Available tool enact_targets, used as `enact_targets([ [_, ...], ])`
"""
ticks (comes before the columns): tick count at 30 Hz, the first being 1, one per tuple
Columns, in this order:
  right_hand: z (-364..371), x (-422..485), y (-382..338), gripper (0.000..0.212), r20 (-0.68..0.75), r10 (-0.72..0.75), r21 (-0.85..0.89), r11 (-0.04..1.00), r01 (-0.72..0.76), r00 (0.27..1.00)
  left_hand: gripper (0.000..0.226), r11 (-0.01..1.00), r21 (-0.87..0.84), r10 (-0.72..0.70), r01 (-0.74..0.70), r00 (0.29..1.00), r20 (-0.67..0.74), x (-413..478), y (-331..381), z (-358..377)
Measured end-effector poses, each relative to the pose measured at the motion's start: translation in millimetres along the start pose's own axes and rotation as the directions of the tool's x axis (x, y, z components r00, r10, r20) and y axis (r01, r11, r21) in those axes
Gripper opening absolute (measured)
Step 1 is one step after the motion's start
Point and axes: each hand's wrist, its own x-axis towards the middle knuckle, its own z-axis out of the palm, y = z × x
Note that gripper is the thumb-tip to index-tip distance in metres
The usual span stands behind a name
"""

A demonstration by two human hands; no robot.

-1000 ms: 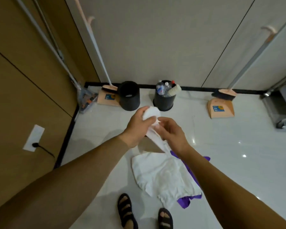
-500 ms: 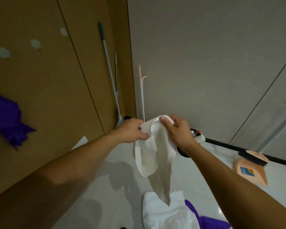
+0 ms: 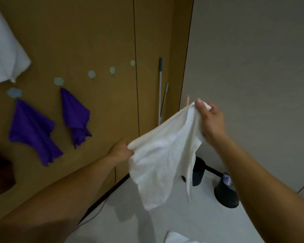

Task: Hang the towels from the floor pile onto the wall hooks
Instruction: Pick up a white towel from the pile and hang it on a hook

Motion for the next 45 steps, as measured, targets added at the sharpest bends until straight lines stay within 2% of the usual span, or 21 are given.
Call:
enact_targets([
  [2, -0.4, 8.0, -8.6, 0.026, -0.005, -0.082, -0.185, 0.980, 0.079, 0.997, 0.050, 0.992, -0.038, -0.119, 0.123, 0.988, 0.097, -5.6, -13.0, -24.7],
  [4, -2.4, 16.5, -3.7, 0.023, 0.021, -0.103, -0.342, 0.934, 0.104, 0.994, 0.057, 0.958, -0.106, -0.226, 0.266, 0.929, 0.292, -7.6, -21.9, -58.5],
  [7, -0.3, 17.5, 11.6, 0.022, 0.058, -0.039, -0.470, 0.880, 0.062, 0.998, 0.036, 0.918, -0.201, -0.227, 0.342, 0.868, 0.442, -9.0, -25.1, -115.9],
  [12, 24.6, -2.4, 22.1, 0.031, 0.148, -0.002, -0.604, 0.791, 0.092, 0.989, 0.011, 0.719, -0.643, -0.136, 0.263, 0.961, 0.241, -14.2, -22.7, -167.6],
  [14, 31.7, -7.7, 23.4, 0.028, 0.155, -0.007, -0.637, 0.763, 0.105, 0.988, 0.006, 0.668, -0.719, -0.128, 0.193, 0.981, 0.144, -16.6, -18.5, -172.0],
  [16, 37.3, -9.3, 22.4, 0.027, 0.125, 0.011, -0.684, 0.726, 0.078, 0.992, 0.011, 0.676, -0.730, -0.089, 0.098, 0.995, 0.051, -20.4, -10.3, -172.1],
  [19, 44.2, -7.5, 20.0, 0.030, 0.032, 0.090, -0.751, 0.660, -0.035, 0.995, 0.017, 0.797, -0.598, 0.113, -0.083, 0.993, 0.013, -33.4, 2.6, -170.1],
  [21, 49.4, -7.8, 16.8, 0.034, 0.005, 0.176, -0.805, 0.585, -0.100, 0.984, 0.007, 0.940, -0.218, 0.283, -0.262, 0.956, 0.072, -42.7, 9.1, -172.9],
  [23, 61.2, -13.4, 10.7, 0.036, 0.081, 0.253, -0.877, 0.478, -0.052, 0.964, 0.010, 0.920, 0.087, 0.380, -0.383, 0.924, 0.049, -46.5, 17.0, -173.0],
  [24, 71.5, -18.3, 8.3, 0.042, 0.175, 0.264, -0.875, 0.484, 0.026, 0.948, 0.004, 0.904, 0.118, 0.414, -0.412, 0.910, 0.007, -49.4, 22.2, -172.4],
  [25, 84.6, -26.5, 3.9, 0.057, 0.299, 0.261, -0.826, 0.553, 0.112, 0.918, 0.008, 0.896, 0.090, 0.440, -0.436, 0.897, -0.032, -52.3, 28.0, -170.5],
  [27, 116.6, -50.4, -12.9, 0.084, 0.510, 0.217, -0.620, 0.763, 0.181, 0.832, 0.026, 0.885, 0.010, 0.465, -0.465, 0.883, -0.070, -52.1, 39.0, -161.1],
  [28, 131.8, -62.1, -20.8, 0.078, 0.588, 0.154, -0.511, 0.832, 0.217, 0.794, 0.029, 0.875, -0.001, 0.483, -0.484, 0.873, -0.063, -51.7, 43.3, -155.5],
  [29, 145.8, -70.4, -24.9, 0.061, 0.635, 0.087, -0.426, 0.868, 0.254, 0.768, 0.027, 0.857, -0.005, 0.514, -0.515, 0.856, -0.055, -51.6, 46.1, -149.8],
  [30, 158.0, -76.2, -27.3, 0.039, 0.646, 0.019, -0.363, 0.887, 0.285, 0.763, 0.022, 0.836, -0.027, 0.546, -0.548, 0.836, -0.053, -51.1, 46.2, -145.7],
  [32, 171.6, -79.9, -32.2, 0.004, 0.568, -0.105, -0.255, 0.921, 0.295, 0.817, 0.008, 0.804, -0.176, 0.568, -0.569, 0.821, -0.059, -48.2, 38.0, -142.4],
  [35, 175.1, -72.3, -40.8, 0.010, 0.344, -0.149, -0.141, 0.968, 0.207, 0.927, 0.064, 0.817, -0.419, 0.444, -0.395, 0.896, 0.021, -44.9, 8.0, -145.0],
  [37, 178.4, -65.9, -51.5, 0.013, 0.274, -0.115, -0.088, 0.986, 0.144, 0.955, 0.092, 0.932, -0.290, 0.284, -0.218, 0.935, 0.210, -53.0, -14.5, -144.7],
  [40, 192.6, -64.0, -67.2, 0.012, 0.315, -0.091, -0.127, 0.982, 0.137, 0.945, 0.090, 0.984, -0.146, 0.163, -0.104, 0.858, 0.487, -69.3, -33.7, -134.5],
  [42, 203.7, -67.9, -72.2, 0.016, 0.342, -0.098, -0.161, 0.974, 0.161, 0.934, 0.079, 0.954, -0.262, 0.252, -0.149, 0.870, 0.423, -74.9, -26.5, -126.4],
  [45, 215.0, -75.7, -73.5, 0.012, 0.396, -0.139, -0.174, 0.959, 0.223, 0.908, 0.047, 0.856, -0.429, 0.355, -0.291, 0.932, 0.077, -73.1, -10.6, -123.1],
])
